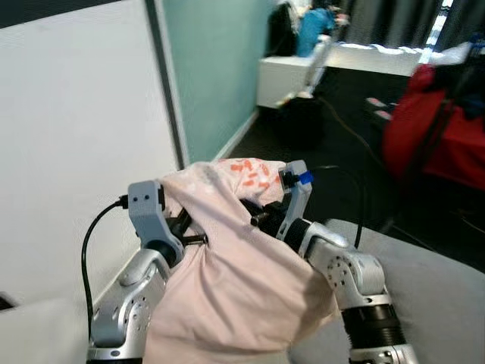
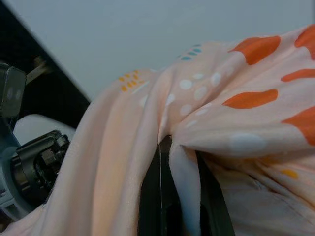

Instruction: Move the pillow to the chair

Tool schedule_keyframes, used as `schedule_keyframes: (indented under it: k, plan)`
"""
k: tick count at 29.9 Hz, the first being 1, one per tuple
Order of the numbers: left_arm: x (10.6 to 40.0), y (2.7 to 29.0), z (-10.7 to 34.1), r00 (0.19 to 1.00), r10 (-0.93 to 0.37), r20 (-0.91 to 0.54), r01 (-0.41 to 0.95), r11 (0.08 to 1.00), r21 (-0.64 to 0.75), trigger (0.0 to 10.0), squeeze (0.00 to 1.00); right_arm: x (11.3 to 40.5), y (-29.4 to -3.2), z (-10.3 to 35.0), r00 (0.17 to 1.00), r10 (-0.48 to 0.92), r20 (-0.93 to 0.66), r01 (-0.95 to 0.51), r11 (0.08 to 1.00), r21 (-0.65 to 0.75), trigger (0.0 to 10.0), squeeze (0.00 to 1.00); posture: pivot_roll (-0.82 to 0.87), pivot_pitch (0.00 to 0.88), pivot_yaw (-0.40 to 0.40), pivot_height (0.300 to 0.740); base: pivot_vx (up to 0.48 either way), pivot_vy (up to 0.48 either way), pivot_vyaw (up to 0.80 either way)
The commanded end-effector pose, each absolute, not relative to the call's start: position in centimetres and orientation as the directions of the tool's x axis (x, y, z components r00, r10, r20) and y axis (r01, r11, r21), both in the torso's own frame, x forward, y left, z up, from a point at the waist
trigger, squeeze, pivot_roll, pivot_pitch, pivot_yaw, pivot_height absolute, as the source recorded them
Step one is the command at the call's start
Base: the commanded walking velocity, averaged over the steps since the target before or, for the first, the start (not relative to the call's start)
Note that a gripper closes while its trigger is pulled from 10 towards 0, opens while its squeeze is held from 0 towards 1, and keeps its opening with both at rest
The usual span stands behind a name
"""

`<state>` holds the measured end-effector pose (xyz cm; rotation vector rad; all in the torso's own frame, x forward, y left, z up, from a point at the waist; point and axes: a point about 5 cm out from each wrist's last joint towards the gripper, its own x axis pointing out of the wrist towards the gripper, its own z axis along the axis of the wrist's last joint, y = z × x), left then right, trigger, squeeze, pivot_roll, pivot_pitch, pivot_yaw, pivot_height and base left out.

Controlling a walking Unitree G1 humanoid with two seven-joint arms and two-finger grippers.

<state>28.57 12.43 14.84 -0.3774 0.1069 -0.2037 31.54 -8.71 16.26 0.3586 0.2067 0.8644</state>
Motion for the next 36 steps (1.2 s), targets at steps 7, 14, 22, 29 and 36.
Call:
schedule_keyframes:
  k: [7,14,22,29,36]
  plan:
    - [28.5,10.6,16.1,0.953,-0.302,-0.007,0.277,0.882,-0.381,10.0,0.0,30.0,-5.5,17.4,0.448,0.893,0.037,-0.829,0.4,0.39,10.0,0.0,-0.12,0.0,-0.014,0.74,0.0,0.0,0.79]
    - [28.5,10.6,16.1,0.953,-0.302,-0.014,0.274,0.883,-0.382,10.0,0.0,29.7,-5.3,17.6,0.423,0.905,0.041,-0.841,0.375,0.39,10.0,0.0,-0.12,0.0,-0.012,0.74,0.0,0.0,0.79]
    - [28.4,10.7,16.1,0.955,-0.297,-0.017,0.269,0.885,-0.381,10.0,0.0,29.3,-5.2,17.8,0.384,0.922,0.053,-0.857,0.334,0.392,10.0,0.0,-0.12,0.0,-0.014,0.74,0.0,0.0,0.79]
    - [28.6,10.9,16.3,0.957,-0.29,-0.019,0.262,0.889,-0.374,10.0,0.0,28.7,-5.1,19.1,0.321,0.936,0.142,-0.889,0.246,0.388,10.0,0.0,-0.12,0.0,-0.016,0.74,0.0,0.0,0.79]
    - [28.9,11.5,16.7,0.962,-0.272,-0.007,0.251,0.9,-0.356,10.0,0.0,29.2,-5.1,19.6,0.351,0.922,0.167,-0.889,0.272,0.367,10.0,0.0,-0.11,0.0,-0.018,0.74,0.0,0.0,0.79]
